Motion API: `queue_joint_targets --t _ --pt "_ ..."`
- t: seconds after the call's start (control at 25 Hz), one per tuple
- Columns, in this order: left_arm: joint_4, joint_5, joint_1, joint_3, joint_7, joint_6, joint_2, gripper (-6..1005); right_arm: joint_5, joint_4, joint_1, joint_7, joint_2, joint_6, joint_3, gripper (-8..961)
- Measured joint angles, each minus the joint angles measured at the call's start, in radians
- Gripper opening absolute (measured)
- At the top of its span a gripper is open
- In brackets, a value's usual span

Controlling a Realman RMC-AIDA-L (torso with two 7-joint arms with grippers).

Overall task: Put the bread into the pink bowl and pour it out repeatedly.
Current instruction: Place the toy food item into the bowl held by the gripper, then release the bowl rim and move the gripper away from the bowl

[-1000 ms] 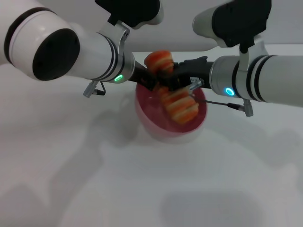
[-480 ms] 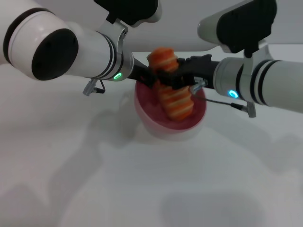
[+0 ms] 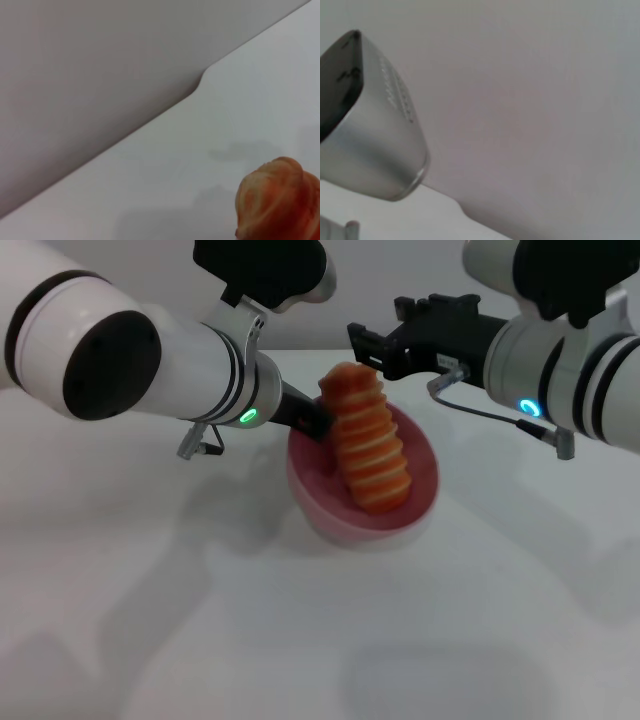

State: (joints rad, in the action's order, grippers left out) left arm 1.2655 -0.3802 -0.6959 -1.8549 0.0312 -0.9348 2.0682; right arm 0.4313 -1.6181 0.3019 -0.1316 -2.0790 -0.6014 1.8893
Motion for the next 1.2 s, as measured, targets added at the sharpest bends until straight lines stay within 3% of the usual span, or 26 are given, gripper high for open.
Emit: queue_joint_targets --t 0.16,0.36,0.4,0.52,0.68,1.2 --pt "0.0 -0.035 0.008 0.003 -0.001 0.004 0.0 142 -0.064 -0.004 -0.034 -0.001 -0.002 0.071 0.0 602" --pt "0.0 -0.077 0.03 -0.001 -0.007 0.038 0.001 142 -0.193 -0.001 -0.166 -0.002 -0.003 0.413 0.016 609" --pt "0.002 -0.082 0.045 -0.005 -0.015 0.069 0.002 142 -0.223 0.022 -0.212 -0.002 -0.003 0.543 0.024 611" --pt "0.005 -0.083 0.063 -0.013 -0.022 0.103 0.002 143 -0.228 0.052 -0.24 -0.001 -0.004 0.626 0.027 615" --pt "-0.003 -0.082 0.092 -0.02 -0.026 0.161 0.001 143 -0.223 0.1 -0.253 0.008 -0.003 0.67 0.03 620" --pt "-0.11 -0.132 0.099 -0.025 -0.031 0.173 -0.001 144 -0.213 0.123 -0.245 0.011 -0.004 0.67 0.045 637"
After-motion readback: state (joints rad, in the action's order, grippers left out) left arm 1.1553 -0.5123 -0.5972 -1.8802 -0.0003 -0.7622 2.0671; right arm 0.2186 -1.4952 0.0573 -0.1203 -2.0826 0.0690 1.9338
